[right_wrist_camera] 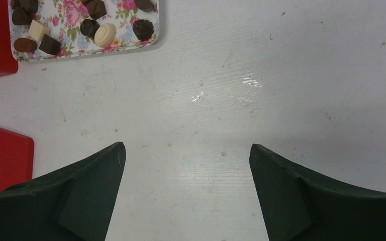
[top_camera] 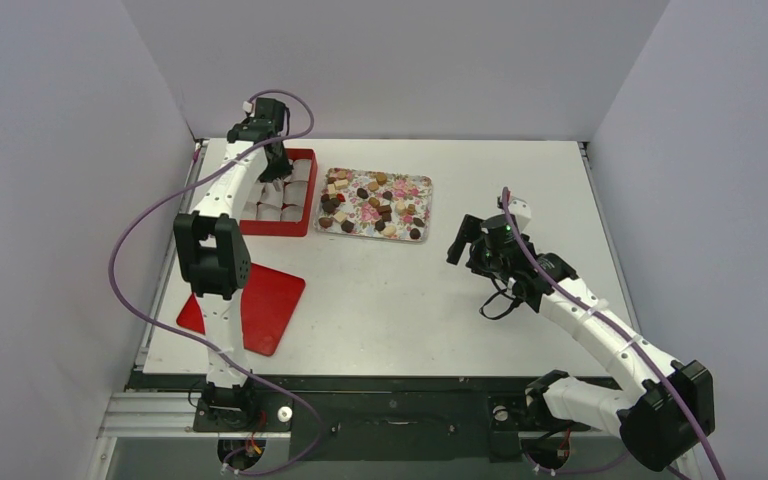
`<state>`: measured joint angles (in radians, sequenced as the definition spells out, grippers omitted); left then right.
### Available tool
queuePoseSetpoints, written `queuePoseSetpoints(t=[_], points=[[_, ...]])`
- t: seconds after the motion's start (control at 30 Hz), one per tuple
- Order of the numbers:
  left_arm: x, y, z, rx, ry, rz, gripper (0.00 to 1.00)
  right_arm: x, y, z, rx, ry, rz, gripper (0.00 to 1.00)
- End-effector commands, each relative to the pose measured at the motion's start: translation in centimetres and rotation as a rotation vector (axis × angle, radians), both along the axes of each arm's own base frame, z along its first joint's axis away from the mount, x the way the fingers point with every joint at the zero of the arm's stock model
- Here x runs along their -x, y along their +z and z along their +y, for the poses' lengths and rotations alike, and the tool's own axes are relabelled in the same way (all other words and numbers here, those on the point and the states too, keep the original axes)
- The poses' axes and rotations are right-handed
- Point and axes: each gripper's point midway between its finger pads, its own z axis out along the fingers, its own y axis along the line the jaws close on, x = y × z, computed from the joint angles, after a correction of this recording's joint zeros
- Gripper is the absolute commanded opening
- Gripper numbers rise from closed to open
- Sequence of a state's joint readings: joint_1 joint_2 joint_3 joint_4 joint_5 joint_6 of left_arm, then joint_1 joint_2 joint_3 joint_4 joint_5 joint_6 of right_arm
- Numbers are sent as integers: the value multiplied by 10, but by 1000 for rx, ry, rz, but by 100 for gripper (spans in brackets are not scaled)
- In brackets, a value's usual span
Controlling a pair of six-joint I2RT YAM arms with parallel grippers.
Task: Pack the chocolate
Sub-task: Place the fake chocolate in the packing box.
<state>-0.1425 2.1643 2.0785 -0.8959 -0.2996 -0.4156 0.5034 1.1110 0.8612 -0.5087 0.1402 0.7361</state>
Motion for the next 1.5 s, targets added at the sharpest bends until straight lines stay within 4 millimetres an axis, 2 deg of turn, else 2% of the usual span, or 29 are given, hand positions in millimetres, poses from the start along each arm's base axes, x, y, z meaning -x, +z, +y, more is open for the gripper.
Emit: queuePoseSetpoints(t=[0.0, 0.2, 0.53, 0.67, 0.8, 1.13, 1.3, 1.47], points=[[-17, 20, -2, 20, -4, -76, 18, -11, 19, 2, -10, 2, -48, 89], [-16, 16, -3, 19, -9, -68, 24, -12, 19, 4, -18, 3, -49, 89], [-19, 22, -5, 25, -25, -78, 34, -10, 19, 2, -20, -3, -53, 89], [-19, 28, -6, 29, -30, -89, 38, -10, 21, 3, -25, -3, -57, 89], [-15, 45, -7, 30, -36, -113, 38, -9, 22, 2, -27, -4, -60, 89], [19, 89, -22, 26, -73, -169, 38, -9, 23, 3, -43, -7, -70, 89], [38, 102, -33, 35, -102, -178, 38, -10, 24, 4, -46, -4, -74, 89], [69, 109, -55, 59, -165, -173, 37, -10, 22, 4, -46, -7, -73, 89]])
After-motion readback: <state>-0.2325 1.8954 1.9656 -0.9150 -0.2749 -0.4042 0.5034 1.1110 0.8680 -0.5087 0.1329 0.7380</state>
